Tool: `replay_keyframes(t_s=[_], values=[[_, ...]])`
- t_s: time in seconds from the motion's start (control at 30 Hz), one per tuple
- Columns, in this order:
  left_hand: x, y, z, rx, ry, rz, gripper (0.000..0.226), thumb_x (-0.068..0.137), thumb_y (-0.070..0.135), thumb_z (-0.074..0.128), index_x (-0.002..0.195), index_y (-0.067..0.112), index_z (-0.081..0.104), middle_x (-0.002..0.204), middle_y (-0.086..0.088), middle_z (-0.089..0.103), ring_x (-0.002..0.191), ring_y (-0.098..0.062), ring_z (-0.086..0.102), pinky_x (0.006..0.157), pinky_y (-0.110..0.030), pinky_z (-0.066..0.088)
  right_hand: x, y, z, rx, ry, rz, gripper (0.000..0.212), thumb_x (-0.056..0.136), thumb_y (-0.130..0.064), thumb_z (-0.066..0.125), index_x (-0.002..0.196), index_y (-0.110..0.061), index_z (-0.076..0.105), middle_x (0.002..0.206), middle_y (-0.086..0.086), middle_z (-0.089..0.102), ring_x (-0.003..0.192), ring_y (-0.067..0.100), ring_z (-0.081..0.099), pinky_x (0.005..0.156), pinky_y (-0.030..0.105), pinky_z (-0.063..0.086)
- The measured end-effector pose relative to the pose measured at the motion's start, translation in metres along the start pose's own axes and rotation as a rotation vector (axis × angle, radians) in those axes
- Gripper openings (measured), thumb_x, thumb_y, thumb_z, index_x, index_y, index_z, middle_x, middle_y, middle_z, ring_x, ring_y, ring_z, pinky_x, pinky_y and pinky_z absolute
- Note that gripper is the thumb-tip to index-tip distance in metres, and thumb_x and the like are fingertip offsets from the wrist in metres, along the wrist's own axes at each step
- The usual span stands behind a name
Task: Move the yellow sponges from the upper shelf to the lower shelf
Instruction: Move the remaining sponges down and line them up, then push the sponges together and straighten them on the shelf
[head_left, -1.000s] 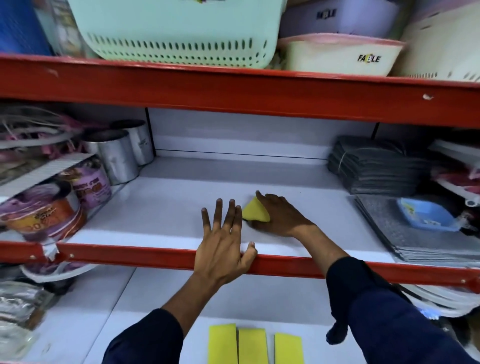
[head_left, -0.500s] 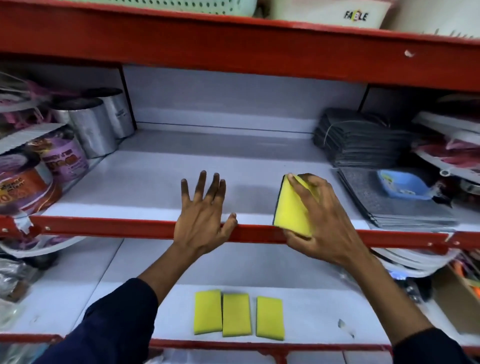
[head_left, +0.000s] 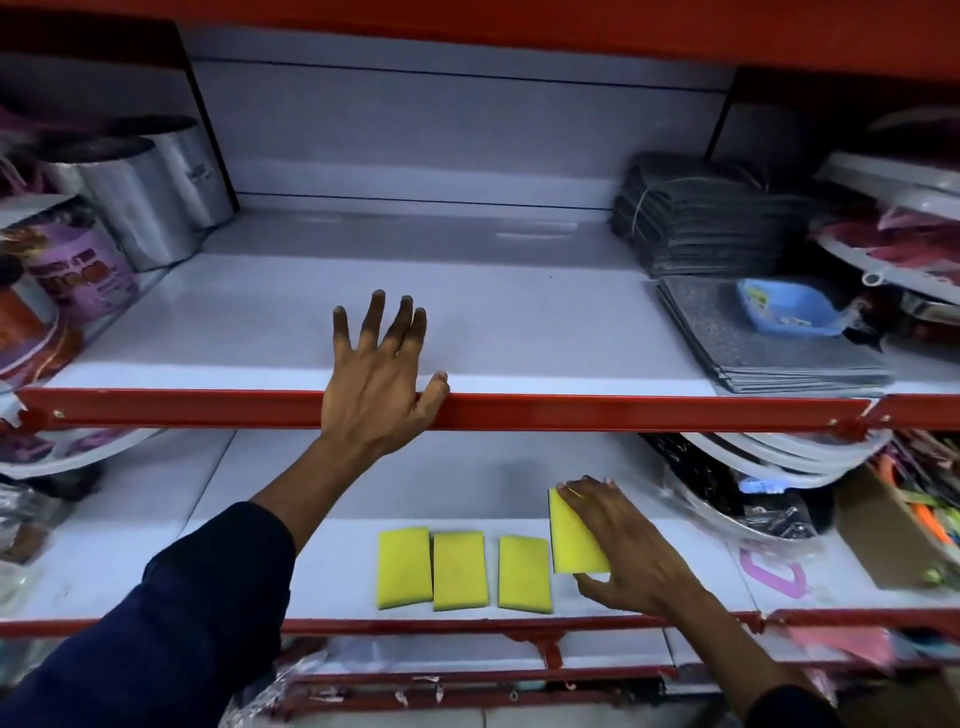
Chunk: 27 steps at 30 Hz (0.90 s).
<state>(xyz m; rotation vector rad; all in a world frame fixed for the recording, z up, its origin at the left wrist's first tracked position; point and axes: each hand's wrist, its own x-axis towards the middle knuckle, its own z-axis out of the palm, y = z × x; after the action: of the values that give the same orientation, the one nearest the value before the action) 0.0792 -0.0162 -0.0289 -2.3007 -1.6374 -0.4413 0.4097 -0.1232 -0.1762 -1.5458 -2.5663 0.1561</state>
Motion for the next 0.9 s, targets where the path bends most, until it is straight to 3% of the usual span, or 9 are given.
replay_keyframes(t_s=[0.2,0.43,0.6,0.73,0.9], values=[[0.001,0.002,-0.001,-0.011,-0.009,-0.023,0.085,0.091,0.061,0.012,0.157,0.009,0.028,0.166,-0.009,0.029,0.158,-0.034,0.011,0.124,-0.068,0.007,0.008,0.015,0.049,0.029,-0.184,0.186,0.104,0.078,-0.042,0.069,0.158,-0.011,0.011,0.166,0.007,0.019,0.157,0.029,0.009,0.128,0.038,-0.001],[-0.015,0.01,0.003,-0.064,0.073,-0.061,0.074,0.099,0.054,0.017,0.156,0.01,0.028,0.164,-0.011,0.033,0.157,-0.034,0.018,0.124,-0.065,0.013,0.009,0.011,0.071,0.008,-0.388,0.256,0.103,0.083,-0.029,0.068,0.159,-0.011,-0.001,0.17,0.004,0.002,0.158,0.025,0.0,0.129,0.039,0.005],[-0.041,0.024,0.017,-0.094,0.191,-0.016,0.071,0.102,0.054,0.023,0.16,0.013,0.019,0.17,-0.013,0.014,0.158,-0.036,0.005,0.124,-0.068,0.006,0.01,0.01,0.063,0.074,-0.32,0.27,0.097,0.088,-0.03,0.064,0.159,-0.013,0.001,0.17,0.003,0.0,0.158,0.022,0.001,0.129,0.035,0.005],[-0.072,0.055,0.038,-0.159,0.254,0.12,0.078,0.101,0.053,0.034,0.16,0.008,0.013,0.17,-0.02,0.005,0.157,-0.043,0.0,0.124,-0.068,-0.001,0.009,0.01,0.06,0.154,-0.167,0.361,0.072,0.096,-0.026,0.054,0.158,-0.02,0.018,0.168,-0.004,0.016,0.156,0.013,0.014,0.124,0.027,0.02],[-0.115,0.101,0.084,-0.224,0.106,0.253,0.076,0.1,0.047,0.037,0.16,0.006,0.014,0.17,-0.02,0.004,0.158,-0.041,0.002,0.126,-0.065,0.002,0.014,0.005,0.066,0.228,-0.046,0.477,0.053,0.098,-0.022,0.053,0.15,-0.026,0.042,0.157,-0.007,0.044,0.145,0.013,0.038,0.117,0.027,0.033]])
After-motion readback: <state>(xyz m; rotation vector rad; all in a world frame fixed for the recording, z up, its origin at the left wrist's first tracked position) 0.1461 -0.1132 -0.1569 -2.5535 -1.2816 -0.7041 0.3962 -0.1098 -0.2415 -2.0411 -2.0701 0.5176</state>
